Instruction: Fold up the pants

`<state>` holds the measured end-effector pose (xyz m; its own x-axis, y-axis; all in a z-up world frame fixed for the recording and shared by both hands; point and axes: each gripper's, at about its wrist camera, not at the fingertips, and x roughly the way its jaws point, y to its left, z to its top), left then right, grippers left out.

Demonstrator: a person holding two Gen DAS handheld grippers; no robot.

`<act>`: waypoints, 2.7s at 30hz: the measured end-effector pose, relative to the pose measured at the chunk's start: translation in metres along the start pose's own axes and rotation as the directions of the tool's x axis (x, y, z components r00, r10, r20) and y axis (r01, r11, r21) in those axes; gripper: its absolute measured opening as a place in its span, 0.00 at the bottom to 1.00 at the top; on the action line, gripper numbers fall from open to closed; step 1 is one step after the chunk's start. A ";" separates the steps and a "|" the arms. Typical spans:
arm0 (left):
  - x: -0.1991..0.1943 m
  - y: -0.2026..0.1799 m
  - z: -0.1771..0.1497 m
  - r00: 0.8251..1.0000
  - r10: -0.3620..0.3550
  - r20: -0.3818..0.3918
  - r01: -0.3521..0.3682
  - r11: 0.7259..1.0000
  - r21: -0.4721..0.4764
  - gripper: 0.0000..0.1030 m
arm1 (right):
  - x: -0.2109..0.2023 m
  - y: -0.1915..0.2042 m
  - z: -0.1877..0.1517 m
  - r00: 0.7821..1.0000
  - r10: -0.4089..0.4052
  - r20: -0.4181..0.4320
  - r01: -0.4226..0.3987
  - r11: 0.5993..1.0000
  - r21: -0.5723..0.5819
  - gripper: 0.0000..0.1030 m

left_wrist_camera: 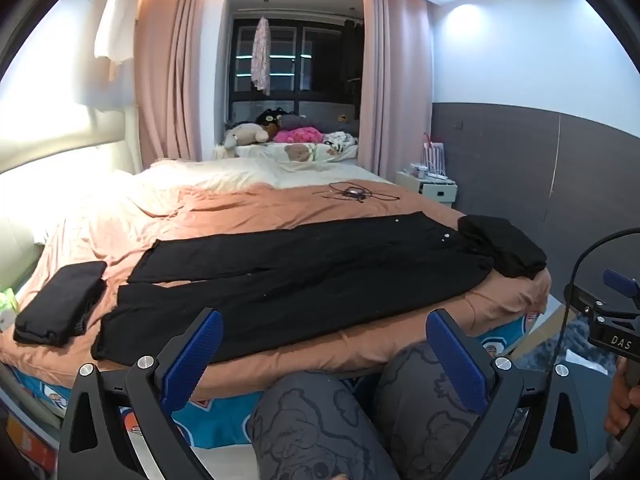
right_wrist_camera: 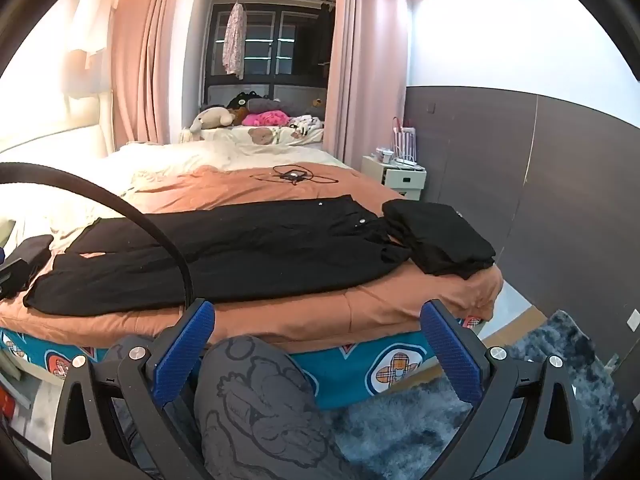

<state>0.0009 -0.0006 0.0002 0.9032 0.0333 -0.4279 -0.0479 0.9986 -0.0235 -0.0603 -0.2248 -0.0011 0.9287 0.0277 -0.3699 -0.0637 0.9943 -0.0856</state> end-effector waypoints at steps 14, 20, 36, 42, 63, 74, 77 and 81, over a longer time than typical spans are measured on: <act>-0.008 0.003 -0.001 0.999 -0.043 0.030 0.043 0.999 -0.015 1.00 | -0.006 0.000 0.000 1.000 -0.008 0.019 0.008 1.000 -0.002 1.00; -0.006 0.002 -0.003 0.999 -0.043 0.028 0.043 0.999 -0.012 1.00 | -0.006 0.000 -0.001 1.000 -0.009 0.022 0.009 1.000 0.001 1.00; -0.005 0.002 -0.006 0.999 -0.042 0.030 0.043 0.999 -0.014 1.00 | -0.007 -0.003 0.003 1.000 -0.013 0.013 0.013 1.000 0.000 1.00; -0.007 0.002 -0.007 0.999 -0.043 0.031 0.043 0.999 -0.013 1.00 | -0.004 -0.001 0.000 1.000 -0.011 0.014 0.011 1.000 -0.002 1.00; -0.011 0.001 -0.007 0.998 -0.037 0.043 0.038 0.999 -0.013 1.00 | -0.003 -0.002 -0.002 1.000 -0.010 0.018 0.010 1.000 -0.002 1.00; -0.012 0.003 -0.007 0.998 -0.040 0.041 0.040 0.999 -0.014 1.00 | -0.003 -0.002 -0.002 1.000 -0.004 0.014 0.004 1.000 0.003 1.00; -0.011 0.003 -0.007 0.998 -0.043 0.038 0.044 0.999 -0.016 1.00 | -0.004 -0.001 -0.002 1.000 -0.006 0.019 0.006 1.000 -0.001 1.00; -0.010 0.004 -0.007 0.998 -0.040 0.042 0.041 0.999 -0.015 1.00 | -0.004 0.000 -0.002 1.000 -0.007 0.018 0.007 1.000 -0.002 1.00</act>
<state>-0.0112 0.0025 -0.0023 0.9215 -0.0054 -0.3882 -0.0170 0.9984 -0.0543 -0.0652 -0.2255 -0.0014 0.9356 0.0224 -0.3522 -0.0576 0.9943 -0.0898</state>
